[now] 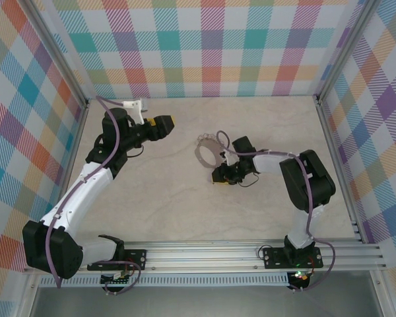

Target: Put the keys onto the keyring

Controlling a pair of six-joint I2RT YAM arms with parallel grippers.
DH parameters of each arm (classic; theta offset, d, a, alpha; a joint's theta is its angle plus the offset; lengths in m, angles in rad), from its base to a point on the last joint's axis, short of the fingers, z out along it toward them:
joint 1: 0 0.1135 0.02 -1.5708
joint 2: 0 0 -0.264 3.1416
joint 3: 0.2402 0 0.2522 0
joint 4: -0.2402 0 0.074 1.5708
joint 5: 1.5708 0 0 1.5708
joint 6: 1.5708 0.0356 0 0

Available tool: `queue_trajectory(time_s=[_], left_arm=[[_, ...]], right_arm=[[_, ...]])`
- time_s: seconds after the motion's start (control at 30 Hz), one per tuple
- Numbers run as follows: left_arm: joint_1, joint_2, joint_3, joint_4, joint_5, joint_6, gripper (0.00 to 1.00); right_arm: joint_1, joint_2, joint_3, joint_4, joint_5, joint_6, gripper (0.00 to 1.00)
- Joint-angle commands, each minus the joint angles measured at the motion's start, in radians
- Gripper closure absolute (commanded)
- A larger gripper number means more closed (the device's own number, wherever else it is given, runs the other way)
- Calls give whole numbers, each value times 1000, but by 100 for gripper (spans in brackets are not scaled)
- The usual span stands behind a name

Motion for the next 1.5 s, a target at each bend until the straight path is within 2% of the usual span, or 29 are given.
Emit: queue_trajectory(time_s=[0.0, 0.1, 0.2, 0.37, 0.43, 0.57, 0.7, 0.87, 1.03, 1.1, 1.27, 1.47], left_arm=[[-9, -2, -6, 27, 29, -4, 22], [-12, -5, -5, 25, 35, -4, 21], [-14, -14, -5, 21, 42, 0, 17], [-17, -45, -6, -8, 35, 21, 6], [-18, -58, -9, -26, 29, 34, 0], [-19, -105, -24, -60, 11, 64, 0], [-19, -161, -51, -97, -66, 96, 0], [-20, -258, -129, -89, -255, 160, 0], [-21, -360, -282, 48, -399, 261, 0], [-20, -385, -340, 101, -444, 308, 0], [-20, -363, -391, 103, -592, 389, 0], [17, -239, -471, 313, -726, 484, 0]], right_arm=[[9, -107, -62, 42, -5, 31, 52], [6, -223, -112, -9, 44, 24, 41], [-2, -361, -142, -73, 100, 15, 23], [-35, -558, -134, -198, 172, -10, 0], [-51, -616, -122, -237, 194, -22, 0], [-61, -695, -101, -279, 254, -46, 0], [-61, -753, -90, -295, 377, -59, 0], [-63, -875, -159, -238, 683, -54, 0], [-70, -1016, -311, -29, 1012, -89, 0], [-82, -1034, -364, 73, 1092, -135, 0], [-155, -932, -390, 167, 1185, -174, 0], [-201, -689, -406, 349, 1255, -225, 0]])
